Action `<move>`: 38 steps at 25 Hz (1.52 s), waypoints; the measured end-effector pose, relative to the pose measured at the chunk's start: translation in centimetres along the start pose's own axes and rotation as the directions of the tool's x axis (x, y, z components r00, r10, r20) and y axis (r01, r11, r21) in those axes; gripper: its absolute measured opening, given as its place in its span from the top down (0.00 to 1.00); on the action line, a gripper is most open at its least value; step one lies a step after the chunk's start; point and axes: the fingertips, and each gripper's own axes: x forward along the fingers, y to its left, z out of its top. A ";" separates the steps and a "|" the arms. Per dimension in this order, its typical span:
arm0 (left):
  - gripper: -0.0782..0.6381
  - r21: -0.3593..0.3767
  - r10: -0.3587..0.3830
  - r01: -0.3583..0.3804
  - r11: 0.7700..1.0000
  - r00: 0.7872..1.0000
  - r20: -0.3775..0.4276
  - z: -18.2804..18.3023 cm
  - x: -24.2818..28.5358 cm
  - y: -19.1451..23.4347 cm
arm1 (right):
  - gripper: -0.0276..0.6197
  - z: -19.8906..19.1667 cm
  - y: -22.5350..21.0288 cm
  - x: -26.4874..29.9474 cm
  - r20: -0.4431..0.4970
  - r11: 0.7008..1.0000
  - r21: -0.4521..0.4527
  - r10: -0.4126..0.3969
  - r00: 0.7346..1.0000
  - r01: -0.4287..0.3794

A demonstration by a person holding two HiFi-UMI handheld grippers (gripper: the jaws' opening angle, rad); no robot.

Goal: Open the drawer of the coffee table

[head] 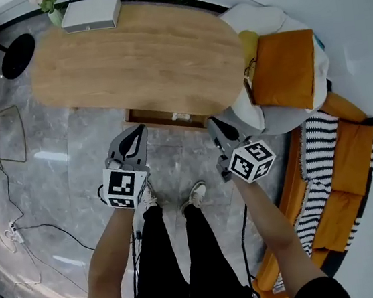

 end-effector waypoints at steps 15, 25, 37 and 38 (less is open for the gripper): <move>0.88 0.038 0.024 -0.031 0.999 0.984 0.175 20.5 -7.9 -2.0 | 0.95 21.3 8.1 -10.2 0.217 0.990 -0.140 0.000 0.976 0.031; 0.88 0.058 0.034 -0.053 0.997 0.956 0.290 30.4 -16.1 -2.8 | 0.95 30.2 15.0 -18.5 0.354 0.966 -0.248 0.017 0.935 0.076; 0.88 0.051 0.133 -0.177 0.983 0.872 0.471 36.7 -26.5 -3.1 | 0.95 32.8 18.4 -27.0 0.440 0.914 -0.363 -0.001 0.898 0.179; 0.88 0.041 0.144 -0.185 0.982 0.868 0.476 36.9 -27.2 -3.3 | 0.95 32.8 18.3 -27.8 0.448 0.909 -0.368 -0.011 0.894 0.196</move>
